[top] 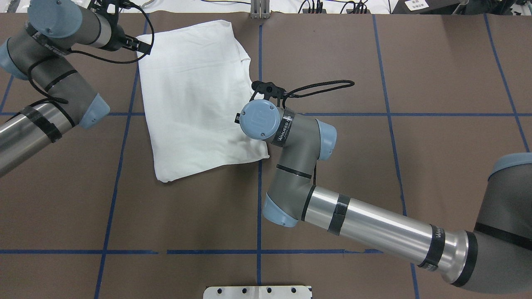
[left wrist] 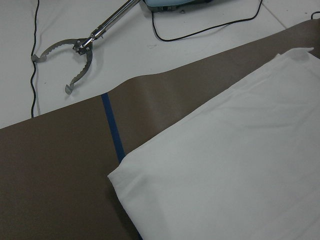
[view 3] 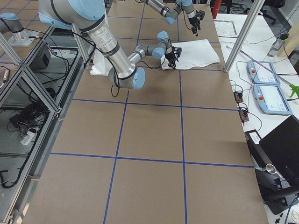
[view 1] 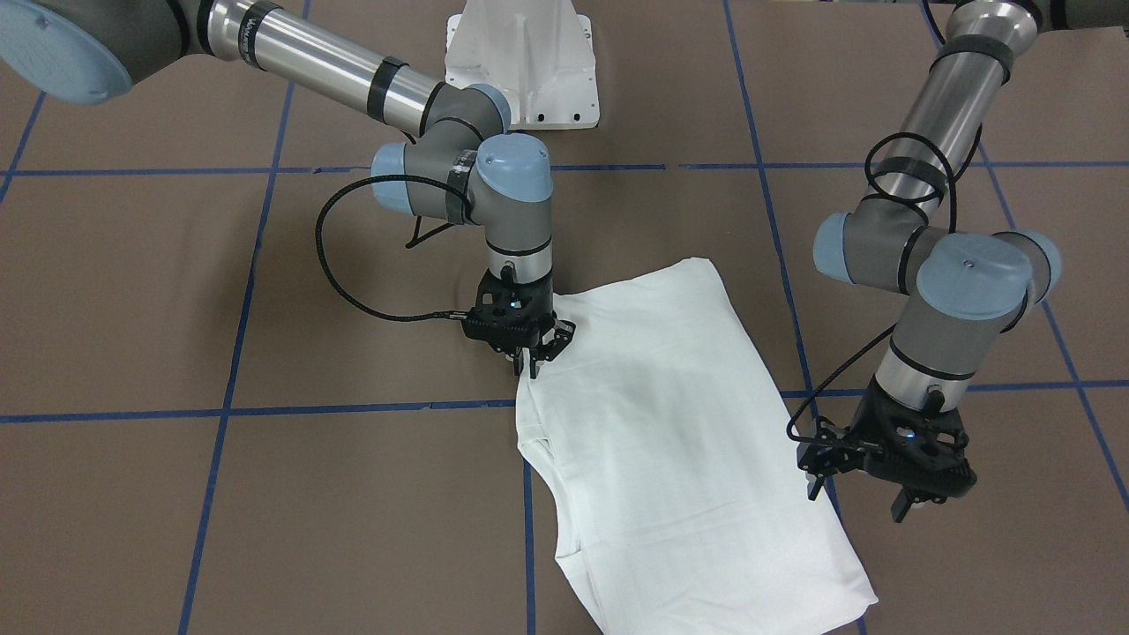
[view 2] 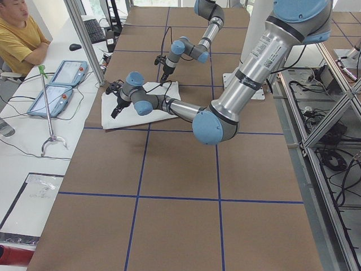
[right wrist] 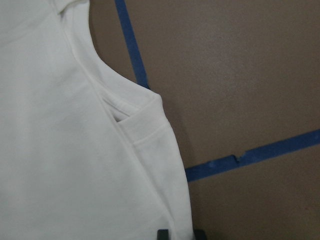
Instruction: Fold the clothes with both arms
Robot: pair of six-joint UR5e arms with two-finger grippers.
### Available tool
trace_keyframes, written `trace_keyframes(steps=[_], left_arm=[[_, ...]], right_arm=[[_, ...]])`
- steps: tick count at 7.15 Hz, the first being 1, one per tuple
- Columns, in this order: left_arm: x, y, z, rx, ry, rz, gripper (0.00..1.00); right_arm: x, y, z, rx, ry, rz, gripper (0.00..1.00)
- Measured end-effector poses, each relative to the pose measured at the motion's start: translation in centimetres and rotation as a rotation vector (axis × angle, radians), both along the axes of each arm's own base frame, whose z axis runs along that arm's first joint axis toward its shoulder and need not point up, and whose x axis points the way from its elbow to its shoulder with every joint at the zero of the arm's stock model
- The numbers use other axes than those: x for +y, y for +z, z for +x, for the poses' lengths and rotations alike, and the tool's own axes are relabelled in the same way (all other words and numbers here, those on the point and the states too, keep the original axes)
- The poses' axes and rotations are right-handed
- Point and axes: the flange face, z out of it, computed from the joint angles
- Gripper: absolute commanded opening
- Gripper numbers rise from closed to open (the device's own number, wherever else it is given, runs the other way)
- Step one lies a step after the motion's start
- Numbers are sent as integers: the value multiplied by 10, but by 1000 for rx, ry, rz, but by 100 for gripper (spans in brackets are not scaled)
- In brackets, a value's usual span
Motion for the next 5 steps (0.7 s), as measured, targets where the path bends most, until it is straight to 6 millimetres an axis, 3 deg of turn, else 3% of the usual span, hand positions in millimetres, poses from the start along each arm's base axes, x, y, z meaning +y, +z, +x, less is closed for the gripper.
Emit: trace_keyframes(steps=[1, 2, 3, 5], left_arm=[[0, 0, 0, 0, 0, 0, 100], [1, 2, 0, -1, 0, -1, 100], [2, 5, -1, 0, 0, -1, 100], [3, 8, -2, 3, 0, 4, 100]], right_arm=[[1, 0, -1, 1, -2, 0, 42], [3, 0, -2, 4, -5, -1, 35], [4, 0, -2, 12, -12, 2, 1], [4, 0, -2, 22, -21, 8, 0]])
